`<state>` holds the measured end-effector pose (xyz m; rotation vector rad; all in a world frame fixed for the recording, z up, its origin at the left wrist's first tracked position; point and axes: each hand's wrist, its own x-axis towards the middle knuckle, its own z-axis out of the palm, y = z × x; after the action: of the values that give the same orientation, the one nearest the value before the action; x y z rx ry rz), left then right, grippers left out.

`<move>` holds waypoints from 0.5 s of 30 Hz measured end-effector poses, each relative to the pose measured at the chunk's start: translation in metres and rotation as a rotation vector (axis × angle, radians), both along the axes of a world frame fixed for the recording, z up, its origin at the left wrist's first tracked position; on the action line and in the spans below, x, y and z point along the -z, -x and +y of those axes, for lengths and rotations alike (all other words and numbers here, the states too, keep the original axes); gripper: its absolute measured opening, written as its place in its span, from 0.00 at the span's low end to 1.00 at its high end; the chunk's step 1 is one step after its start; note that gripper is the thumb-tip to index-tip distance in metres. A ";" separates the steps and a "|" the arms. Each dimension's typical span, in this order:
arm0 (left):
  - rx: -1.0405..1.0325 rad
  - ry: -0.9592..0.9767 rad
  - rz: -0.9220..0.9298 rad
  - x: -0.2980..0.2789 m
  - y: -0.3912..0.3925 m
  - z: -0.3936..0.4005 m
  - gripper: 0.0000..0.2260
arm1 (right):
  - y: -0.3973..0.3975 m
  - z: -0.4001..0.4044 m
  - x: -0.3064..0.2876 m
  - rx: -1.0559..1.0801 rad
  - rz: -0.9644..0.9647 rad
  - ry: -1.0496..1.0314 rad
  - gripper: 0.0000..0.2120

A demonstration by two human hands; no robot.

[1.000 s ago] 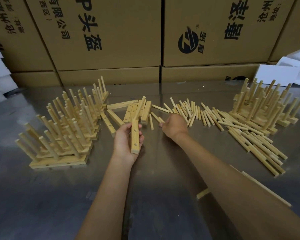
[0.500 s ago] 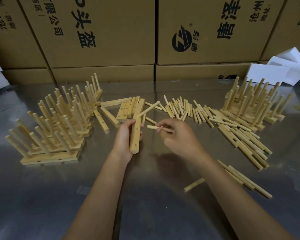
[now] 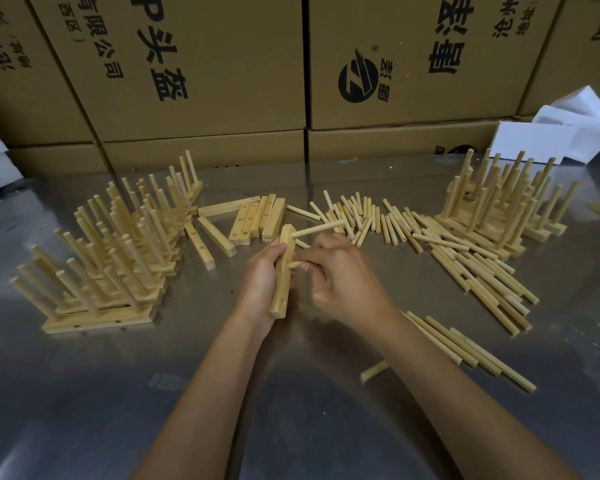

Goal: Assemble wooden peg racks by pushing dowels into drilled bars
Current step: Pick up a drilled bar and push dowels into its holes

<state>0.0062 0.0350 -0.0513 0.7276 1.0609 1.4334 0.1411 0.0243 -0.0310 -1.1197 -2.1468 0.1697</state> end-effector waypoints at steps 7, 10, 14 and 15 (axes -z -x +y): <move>-0.019 -0.056 -0.077 -0.003 -0.002 0.003 0.10 | 0.002 0.003 0.003 0.065 0.113 0.015 0.11; -0.099 0.020 -0.098 -0.003 0.002 0.006 0.11 | 0.000 0.004 -0.002 0.202 0.262 -0.161 0.11; -0.206 0.081 -0.273 -0.004 0.025 0.009 0.09 | -0.015 0.019 0.004 0.372 0.345 -0.105 0.10; -0.218 0.083 -0.315 -0.003 0.031 0.010 0.11 | -0.016 0.026 0.008 0.392 0.279 -0.012 0.12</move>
<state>-0.0249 0.0449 -0.0479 0.3190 0.9663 1.6171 0.1569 0.0499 -0.0394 -1.3958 -1.6493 0.1237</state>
